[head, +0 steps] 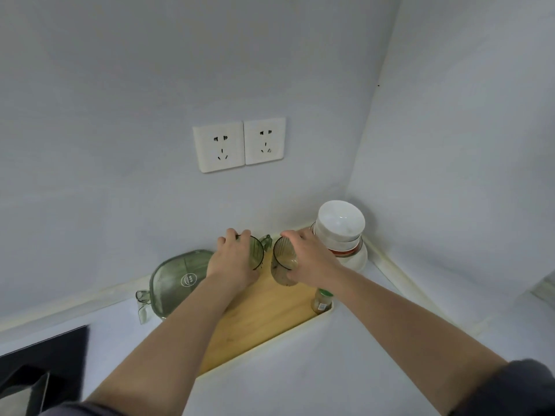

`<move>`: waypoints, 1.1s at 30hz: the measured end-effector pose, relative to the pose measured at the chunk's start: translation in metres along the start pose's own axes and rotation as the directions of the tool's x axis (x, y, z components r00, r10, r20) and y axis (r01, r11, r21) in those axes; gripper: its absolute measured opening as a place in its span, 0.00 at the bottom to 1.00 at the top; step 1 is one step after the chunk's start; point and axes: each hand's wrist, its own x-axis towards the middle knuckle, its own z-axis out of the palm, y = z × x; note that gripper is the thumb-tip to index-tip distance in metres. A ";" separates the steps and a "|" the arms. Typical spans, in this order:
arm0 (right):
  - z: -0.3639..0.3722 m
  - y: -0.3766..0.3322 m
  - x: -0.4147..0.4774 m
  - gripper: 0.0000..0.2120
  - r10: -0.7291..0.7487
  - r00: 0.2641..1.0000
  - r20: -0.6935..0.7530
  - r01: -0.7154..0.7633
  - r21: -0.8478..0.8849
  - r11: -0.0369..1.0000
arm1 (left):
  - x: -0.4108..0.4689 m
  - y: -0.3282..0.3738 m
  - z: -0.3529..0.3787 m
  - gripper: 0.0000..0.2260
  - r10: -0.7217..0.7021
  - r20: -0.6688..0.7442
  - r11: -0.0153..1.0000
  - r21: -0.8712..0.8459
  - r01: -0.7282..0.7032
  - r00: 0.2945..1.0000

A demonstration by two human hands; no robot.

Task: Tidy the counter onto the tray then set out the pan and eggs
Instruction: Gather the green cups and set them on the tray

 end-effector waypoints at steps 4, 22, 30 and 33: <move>0.007 0.010 0.023 0.40 -0.021 0.997 0.077 0.023 -0.026 0.999 | 0.014 -0.003 0.008 0.35 -0.017 0.040 1.000 0.022 0.016 0.999; 0.020 0.008 0.090 0.41 -0.061 0.982 0.176 0.055 0.037 0.998 | 0.054 -0.026 0.023 0.36 -0.032 0.066 0.995 0.100 0.025 0.997; 0.017 0.007 0.097 0.42 -0.007 0.983 0.183 0.022 -0.080 0.997 | 0.051 -0.018 0.026 0.38 -0.084 0.062 0.973 0.222 0.068 0.995; 0.017 0.006 0.099 0.40 0.002 0.982 0.191 0.022 -0.124 0.992 | 0.049 -0.017 0.029 0.39 -0.077 0.032 0.964 0.258 0.067 0.996</move>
